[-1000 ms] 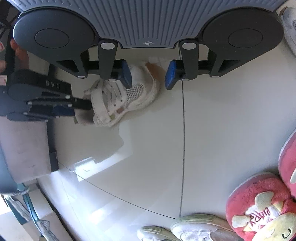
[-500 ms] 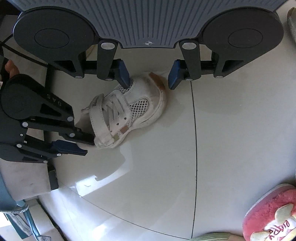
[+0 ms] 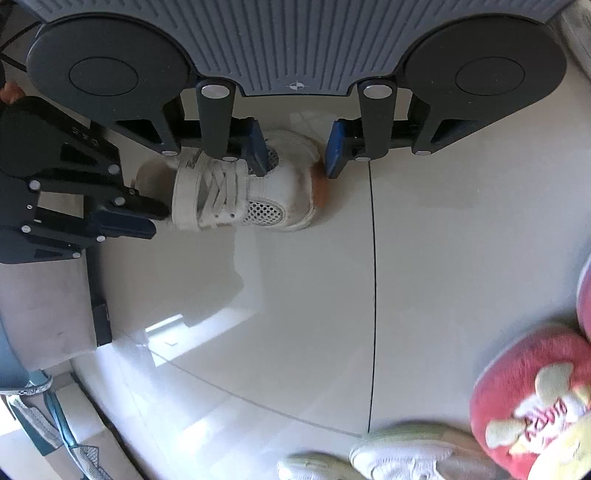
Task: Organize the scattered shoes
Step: 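Drag the sneaker with the right gripper toward the left gripper, then grasp the sneaker heel with the left gripper while the right gripper releases it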
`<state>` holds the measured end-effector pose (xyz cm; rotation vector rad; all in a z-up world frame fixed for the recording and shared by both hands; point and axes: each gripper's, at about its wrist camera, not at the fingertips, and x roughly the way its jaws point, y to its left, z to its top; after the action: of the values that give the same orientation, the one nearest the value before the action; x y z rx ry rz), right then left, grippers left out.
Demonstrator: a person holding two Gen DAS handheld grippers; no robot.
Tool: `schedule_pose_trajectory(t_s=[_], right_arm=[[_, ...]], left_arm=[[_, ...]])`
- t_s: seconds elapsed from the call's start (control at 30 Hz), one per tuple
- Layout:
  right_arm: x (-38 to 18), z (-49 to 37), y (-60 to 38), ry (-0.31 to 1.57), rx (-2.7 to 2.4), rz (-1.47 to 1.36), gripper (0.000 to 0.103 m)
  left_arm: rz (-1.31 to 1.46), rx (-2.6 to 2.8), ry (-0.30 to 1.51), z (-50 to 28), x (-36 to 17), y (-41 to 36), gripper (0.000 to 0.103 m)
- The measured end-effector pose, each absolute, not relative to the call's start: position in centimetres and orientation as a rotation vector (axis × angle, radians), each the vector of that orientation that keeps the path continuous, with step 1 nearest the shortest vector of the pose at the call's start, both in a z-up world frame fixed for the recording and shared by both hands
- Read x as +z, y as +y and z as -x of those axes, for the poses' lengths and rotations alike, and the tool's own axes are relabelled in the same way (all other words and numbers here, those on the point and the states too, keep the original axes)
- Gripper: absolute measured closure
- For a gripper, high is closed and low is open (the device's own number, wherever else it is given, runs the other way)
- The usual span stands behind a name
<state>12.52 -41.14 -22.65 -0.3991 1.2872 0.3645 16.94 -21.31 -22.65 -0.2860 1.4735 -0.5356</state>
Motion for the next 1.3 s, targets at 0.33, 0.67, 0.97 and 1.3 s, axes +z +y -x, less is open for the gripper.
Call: schedule_pose_trajectory(t_s=[0.33,0.67,0.97,1.3], right_arm=[[-23.2,-12.7,-41.3,1.304,0.382,0.379,0.089],[-23.8,-12.3,-40.8,1.358,0.404,0.342,0.092],[-24.6,-11.7,-40.4,1.432,0.438,0.268,0.091],[-25.4,-10.9,-39.6,1.484,0.466,0.224,0.091]], left_arm=[[0.318,-0.523,1.475,-16.5,-22.8,-20.8,0.067],[0.353,-0.497,1.441,-17.7,-23.1,-21.8,0.068],[0.336,-0.537,1.423,-16.9,-21.6,-21.6,0.056],[0.251,-0.689,1.447,-14.4,-20.4,-22.8,0.049]])
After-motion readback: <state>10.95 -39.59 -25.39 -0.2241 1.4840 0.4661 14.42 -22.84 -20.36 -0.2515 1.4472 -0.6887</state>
